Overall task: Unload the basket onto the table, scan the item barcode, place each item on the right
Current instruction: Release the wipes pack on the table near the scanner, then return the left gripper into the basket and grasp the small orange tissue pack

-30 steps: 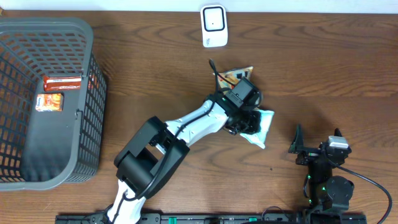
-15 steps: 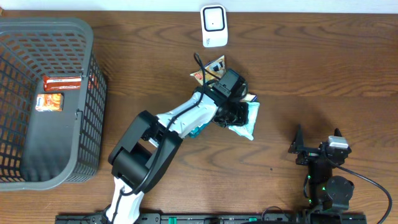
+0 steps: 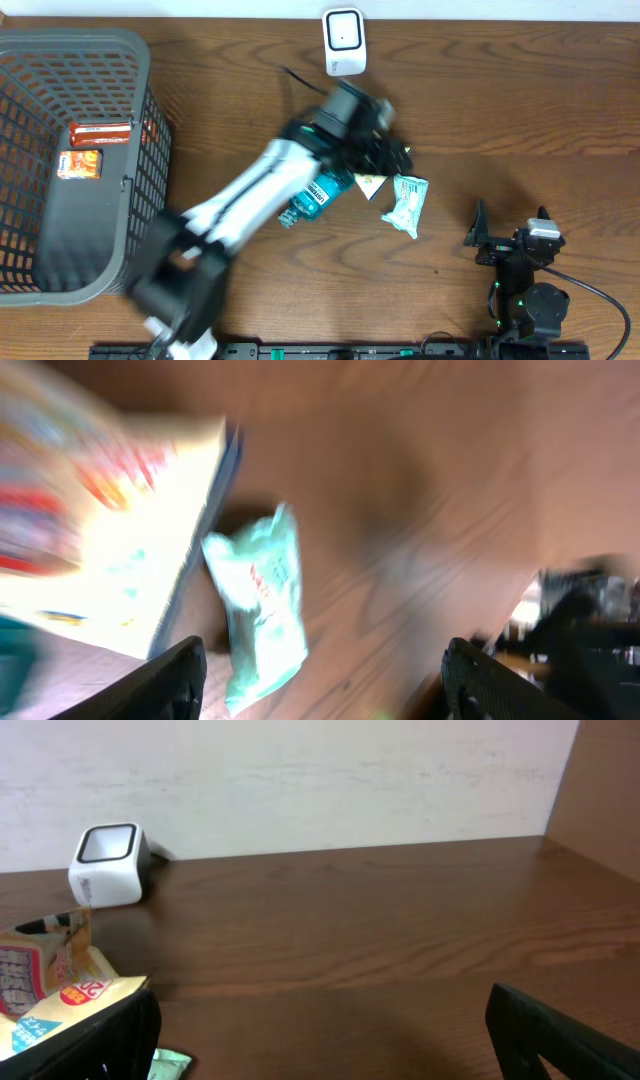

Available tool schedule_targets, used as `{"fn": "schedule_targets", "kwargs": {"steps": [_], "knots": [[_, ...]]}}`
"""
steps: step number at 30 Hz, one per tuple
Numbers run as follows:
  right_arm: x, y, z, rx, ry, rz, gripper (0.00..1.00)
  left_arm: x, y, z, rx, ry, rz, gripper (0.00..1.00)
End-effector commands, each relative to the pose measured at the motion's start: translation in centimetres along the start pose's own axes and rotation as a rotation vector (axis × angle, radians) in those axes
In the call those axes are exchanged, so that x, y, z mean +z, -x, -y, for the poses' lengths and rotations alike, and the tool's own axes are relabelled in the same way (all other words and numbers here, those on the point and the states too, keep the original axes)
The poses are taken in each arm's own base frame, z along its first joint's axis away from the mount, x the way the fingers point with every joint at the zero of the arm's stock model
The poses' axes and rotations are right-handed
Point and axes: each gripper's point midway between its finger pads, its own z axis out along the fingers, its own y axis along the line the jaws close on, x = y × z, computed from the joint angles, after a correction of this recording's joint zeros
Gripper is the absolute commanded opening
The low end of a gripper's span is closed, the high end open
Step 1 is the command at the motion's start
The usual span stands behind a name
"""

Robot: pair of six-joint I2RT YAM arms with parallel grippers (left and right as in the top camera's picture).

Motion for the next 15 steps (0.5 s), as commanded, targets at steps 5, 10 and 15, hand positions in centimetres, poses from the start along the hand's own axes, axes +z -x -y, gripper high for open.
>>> {"fn": "schedule_targets", "kwargs": {"steps": [5, 10, 15], "knots": [[0.0, 0.0, -0.1, 0.013, 0.001, -0.001, 0.99, -19.1, 9.0, 0.7, 0.086, 0.146, 0.532, 0.84], [0.0, 0.0, -0.1, 0.013, 0.001, -0.001, 0.99, -31.3, 10.3, -2.7, 0.014, 0.374, 0.84, 0.92], [0.0, 0.0, -0.1, 0.013, 0.001, -0.001, 0.99, -39.5, 8.4, -8.7, -0.139, 0.598, 0.982, 1.0]]}}
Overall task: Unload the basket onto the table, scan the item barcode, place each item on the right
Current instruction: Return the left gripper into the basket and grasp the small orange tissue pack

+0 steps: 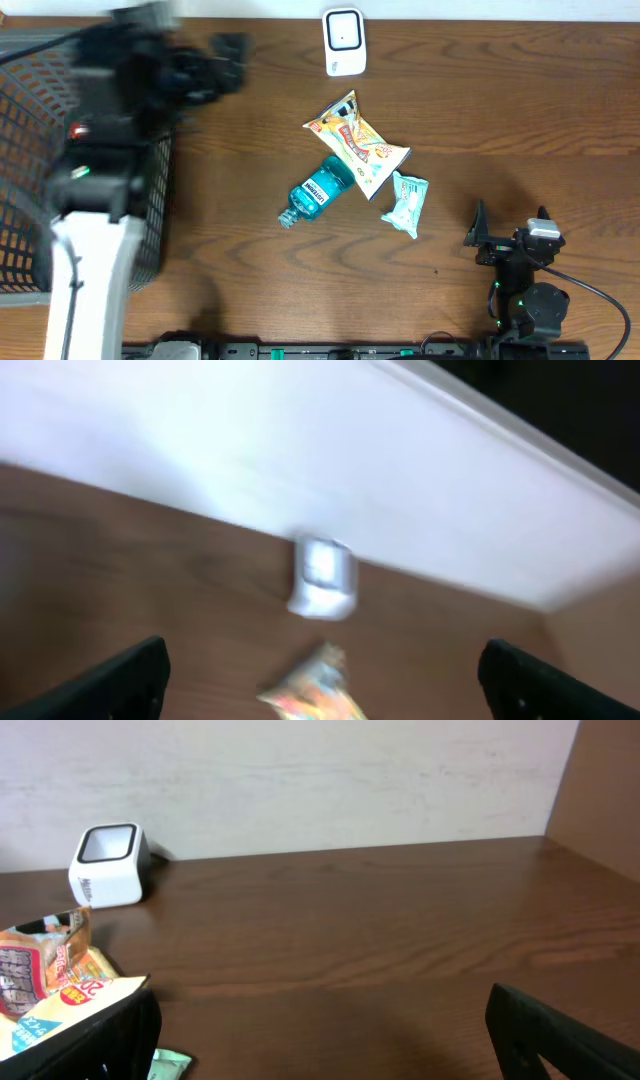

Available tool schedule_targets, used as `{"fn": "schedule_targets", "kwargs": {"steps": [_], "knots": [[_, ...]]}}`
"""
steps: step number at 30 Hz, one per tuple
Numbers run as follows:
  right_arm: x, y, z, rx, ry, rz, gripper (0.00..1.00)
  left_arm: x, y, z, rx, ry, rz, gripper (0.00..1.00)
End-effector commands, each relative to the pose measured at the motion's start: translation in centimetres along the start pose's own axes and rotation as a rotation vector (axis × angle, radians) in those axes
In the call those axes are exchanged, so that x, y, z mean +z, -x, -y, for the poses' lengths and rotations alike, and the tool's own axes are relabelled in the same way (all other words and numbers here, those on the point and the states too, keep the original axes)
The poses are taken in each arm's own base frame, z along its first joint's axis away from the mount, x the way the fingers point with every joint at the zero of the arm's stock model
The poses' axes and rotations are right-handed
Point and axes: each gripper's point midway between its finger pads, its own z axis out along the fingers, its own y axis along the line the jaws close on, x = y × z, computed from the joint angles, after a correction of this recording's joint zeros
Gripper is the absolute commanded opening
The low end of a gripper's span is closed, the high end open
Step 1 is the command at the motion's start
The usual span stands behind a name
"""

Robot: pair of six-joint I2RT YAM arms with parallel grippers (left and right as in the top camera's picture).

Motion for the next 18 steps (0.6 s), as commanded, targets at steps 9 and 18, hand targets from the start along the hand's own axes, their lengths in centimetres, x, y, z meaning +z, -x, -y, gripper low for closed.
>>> {"fn": "schedule_targets", "kwargs": {"steps": [9, 18], "knots": [[0.0, 0.0, -0.1, 0.013, 0.001, -0.001, 0.99, -5.4, 1.9, -21.5, -0.212, 0.688, 0.06, 0.99], [0.0, 0.0, -0.1, 0.013, 0.001, -0.001, 0.99, -4.4, -3.3, -32.2, -0.093, 0.991, -0.221, 0.89]]}}
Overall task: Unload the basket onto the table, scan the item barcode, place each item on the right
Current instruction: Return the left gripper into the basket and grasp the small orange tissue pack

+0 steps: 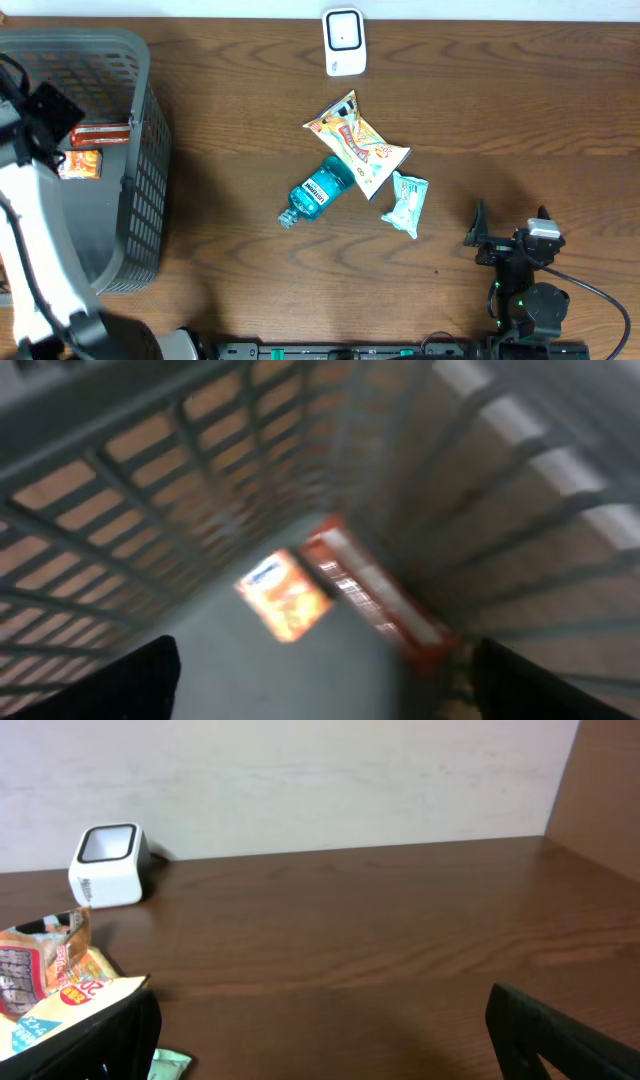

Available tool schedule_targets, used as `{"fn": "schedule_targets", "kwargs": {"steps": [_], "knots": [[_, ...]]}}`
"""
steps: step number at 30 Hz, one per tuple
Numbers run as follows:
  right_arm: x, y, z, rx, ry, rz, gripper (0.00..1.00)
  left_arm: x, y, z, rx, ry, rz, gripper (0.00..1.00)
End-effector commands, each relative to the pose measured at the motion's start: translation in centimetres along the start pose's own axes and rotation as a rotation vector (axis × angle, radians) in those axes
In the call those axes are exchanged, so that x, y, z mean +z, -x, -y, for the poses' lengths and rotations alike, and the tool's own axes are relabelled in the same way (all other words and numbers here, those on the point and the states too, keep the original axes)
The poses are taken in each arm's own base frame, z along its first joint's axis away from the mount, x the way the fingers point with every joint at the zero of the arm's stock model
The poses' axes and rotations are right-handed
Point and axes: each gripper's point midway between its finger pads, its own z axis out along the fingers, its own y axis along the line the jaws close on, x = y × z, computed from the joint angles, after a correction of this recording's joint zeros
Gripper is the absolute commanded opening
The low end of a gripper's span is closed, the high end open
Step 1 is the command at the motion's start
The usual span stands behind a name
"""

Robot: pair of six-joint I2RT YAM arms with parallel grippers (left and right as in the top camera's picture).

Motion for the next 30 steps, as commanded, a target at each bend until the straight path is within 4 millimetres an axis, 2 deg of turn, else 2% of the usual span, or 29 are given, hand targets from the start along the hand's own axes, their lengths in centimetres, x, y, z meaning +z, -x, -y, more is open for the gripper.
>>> {"fn": "schedule_targets", "kwargs": {"steps": [1, 5, 7, 13, 18, 27, 30], "knots": [[0.0, 0.0, -0.1, 0.013, 0.001, -0.001, 0.99, 3.4, -1.4, -1.5, 0.169, 0.097, -0.066, 0.89], [0.0, 0.0, -0.1, 0.013, 0.001, -0.001, 0.99, 8.1, -4.4, -1.7, 0.403, 0.108, -0.199, 0.89], [0.0, 0.0, -0.1, 0.013, 0.001, -0.001, 0.99, 10.0, -5.8, -1.9, 0.463, 0.109, -0.253, 0.89], [0.0, 0.0, -0.1, 0.013, 0.001, -0.001, 0.99, 13.9, -8.8, -2.0, 0.572, 0.102, -0.353, 0.89], [0.0, 0.0, -0.1, 0.013, 0.001, -0.001, 0.99, 15.8, -9.7, -1.9, 0.642, 0.091, -0.371, 0.89], [0.0, 0.0, -0.1, 0.013, 0.001, -0.001, 0.99, 16.9, -9.7, -1.4, 0.649, 0.068, -0.353, 0.89], [0.0, 0.0, -0.1, 0.013, 0.001, -0.001, 0.99, 17.3, -10.2, -1.4, 0.65, 0.066, -0.367, 0.72]]}}
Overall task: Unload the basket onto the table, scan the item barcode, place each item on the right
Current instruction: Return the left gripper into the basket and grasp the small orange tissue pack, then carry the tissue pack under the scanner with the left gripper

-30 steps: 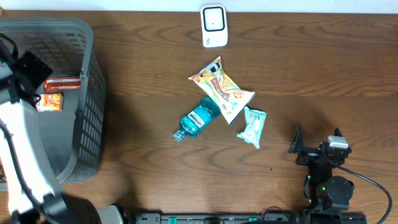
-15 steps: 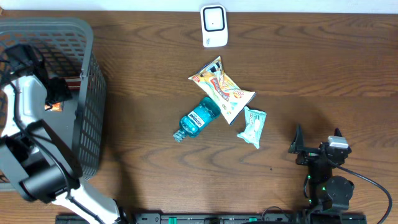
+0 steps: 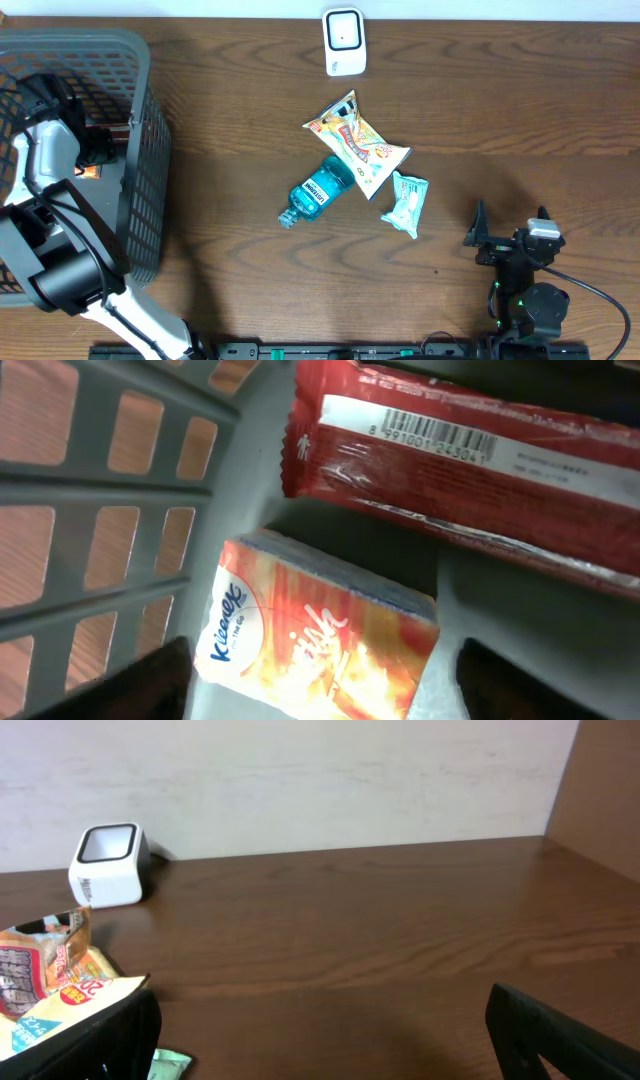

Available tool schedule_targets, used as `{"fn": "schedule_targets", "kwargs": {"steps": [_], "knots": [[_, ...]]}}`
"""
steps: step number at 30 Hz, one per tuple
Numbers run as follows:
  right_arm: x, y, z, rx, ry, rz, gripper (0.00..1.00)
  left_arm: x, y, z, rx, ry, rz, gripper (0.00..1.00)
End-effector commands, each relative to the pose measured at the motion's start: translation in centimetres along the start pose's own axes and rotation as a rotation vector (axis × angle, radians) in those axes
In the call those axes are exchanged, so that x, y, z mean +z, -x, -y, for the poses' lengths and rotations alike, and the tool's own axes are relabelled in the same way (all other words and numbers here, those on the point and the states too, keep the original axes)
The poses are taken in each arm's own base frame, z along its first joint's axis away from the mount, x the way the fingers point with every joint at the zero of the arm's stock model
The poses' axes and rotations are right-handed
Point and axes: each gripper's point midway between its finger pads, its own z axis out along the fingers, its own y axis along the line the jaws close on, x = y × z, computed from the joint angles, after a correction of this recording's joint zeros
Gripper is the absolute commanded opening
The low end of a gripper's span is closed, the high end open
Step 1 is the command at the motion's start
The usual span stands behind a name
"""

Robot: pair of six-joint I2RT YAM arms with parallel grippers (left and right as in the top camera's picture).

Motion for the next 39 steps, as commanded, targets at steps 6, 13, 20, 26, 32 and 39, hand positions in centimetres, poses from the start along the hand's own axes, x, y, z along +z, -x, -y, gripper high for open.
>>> {"fn": "schedule_targets", "kwargs": {"steps": [6, 13, 20, 26, 32, 39], "knots": [[0.0, 0.0, -0.1, 0.013, 0.001, -0.001, 0.99, 2.0, -1.0, 1.6, 0.034, -0.061, -0.041, 0.65], [0.0, 0.0, -0.1, 0.013, 0.001, -0.001, 0.99, 2.2, -1.0, 1.7, 0.034, -0.063, -0.041, 0.31], [0.0, 0.0, -0.1, 0.013, 0.001, -0.001, 0.99, -0.2, 1.0, 0.6, -0.039, -0.042, 0.031, 0.07], [0.0, 0.0, -0.1, 0.013, 0.001, -0.001, 0.99, -7.9, 4.7, -2.0, -0.212, -0.014, 0.238, 0.07], [0.0, 0.0, -0.1, 0.013, 0.001, -0.001, 0.99, -19.7, 6.8, -3.9, -0.337, -0.061, 0.52, 0.07], [0.0, 0.0, -0.1, 0.013, 0.001, -0.001, 0.99, -35.6, 6.6, 0.4, -0.272, -0.43, 0.892, 0.07]]}}
